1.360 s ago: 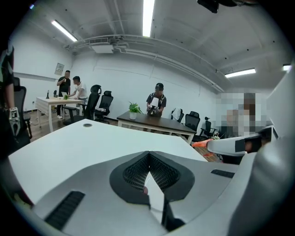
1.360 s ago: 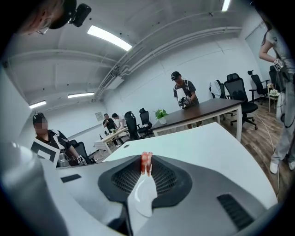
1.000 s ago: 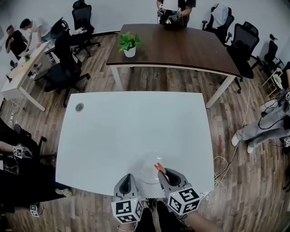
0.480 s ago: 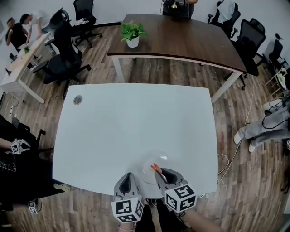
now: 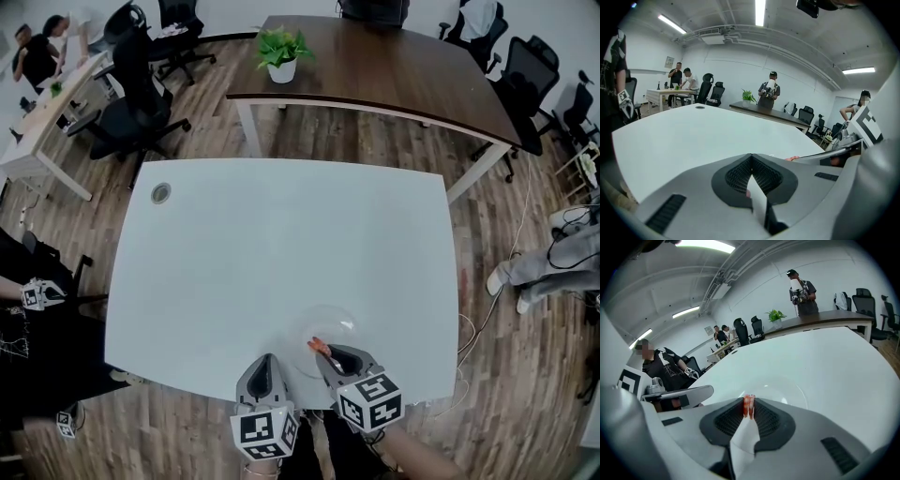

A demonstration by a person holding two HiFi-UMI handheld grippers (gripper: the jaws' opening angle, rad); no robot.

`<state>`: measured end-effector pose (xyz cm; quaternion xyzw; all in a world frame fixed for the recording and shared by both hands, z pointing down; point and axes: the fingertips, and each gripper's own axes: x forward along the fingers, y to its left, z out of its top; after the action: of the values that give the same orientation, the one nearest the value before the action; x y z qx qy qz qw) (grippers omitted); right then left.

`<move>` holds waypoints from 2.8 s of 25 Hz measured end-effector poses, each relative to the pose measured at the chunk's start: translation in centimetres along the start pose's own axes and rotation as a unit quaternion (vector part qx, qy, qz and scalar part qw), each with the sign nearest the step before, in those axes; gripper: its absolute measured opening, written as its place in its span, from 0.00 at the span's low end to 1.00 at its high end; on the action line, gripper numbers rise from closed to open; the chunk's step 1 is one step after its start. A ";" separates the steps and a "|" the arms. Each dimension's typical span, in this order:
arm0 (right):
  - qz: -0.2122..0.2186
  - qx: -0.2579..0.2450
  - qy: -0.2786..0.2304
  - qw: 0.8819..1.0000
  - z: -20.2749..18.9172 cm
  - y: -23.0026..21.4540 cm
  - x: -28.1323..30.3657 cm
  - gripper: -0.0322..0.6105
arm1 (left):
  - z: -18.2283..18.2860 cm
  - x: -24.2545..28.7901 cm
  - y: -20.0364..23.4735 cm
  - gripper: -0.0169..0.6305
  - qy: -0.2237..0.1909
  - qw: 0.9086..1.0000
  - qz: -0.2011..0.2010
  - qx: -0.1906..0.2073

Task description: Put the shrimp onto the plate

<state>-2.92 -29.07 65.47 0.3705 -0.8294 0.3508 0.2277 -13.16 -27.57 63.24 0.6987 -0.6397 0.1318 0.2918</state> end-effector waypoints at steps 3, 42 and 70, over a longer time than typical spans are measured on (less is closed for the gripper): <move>-0.001 0.000 0.006 1.000 -0.1 -0.2 0.2 0.17 | -0.1 0.0 0.2 0.04 0.002 1.000 0.002 -0.002; -0.092 0.024 -0.049 0.994 3.7 -4.9 -5.2 0.29 | 2.6 -1.6 -0.7 0.04 -0.024 1.000 -0.007 0.002; -0.188 0.009 -0.275 0.943 10.1 2.8 -20.4 0.11 | 12.3 -11.6 -2.4 0.04 -0.138 0.985 -0.084 0.062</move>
<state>6.38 -26.01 44.80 0.6036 -0.7718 0.1938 0.0491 -14.84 -25.18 46.39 0.7781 -0.6037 0.0484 0.1670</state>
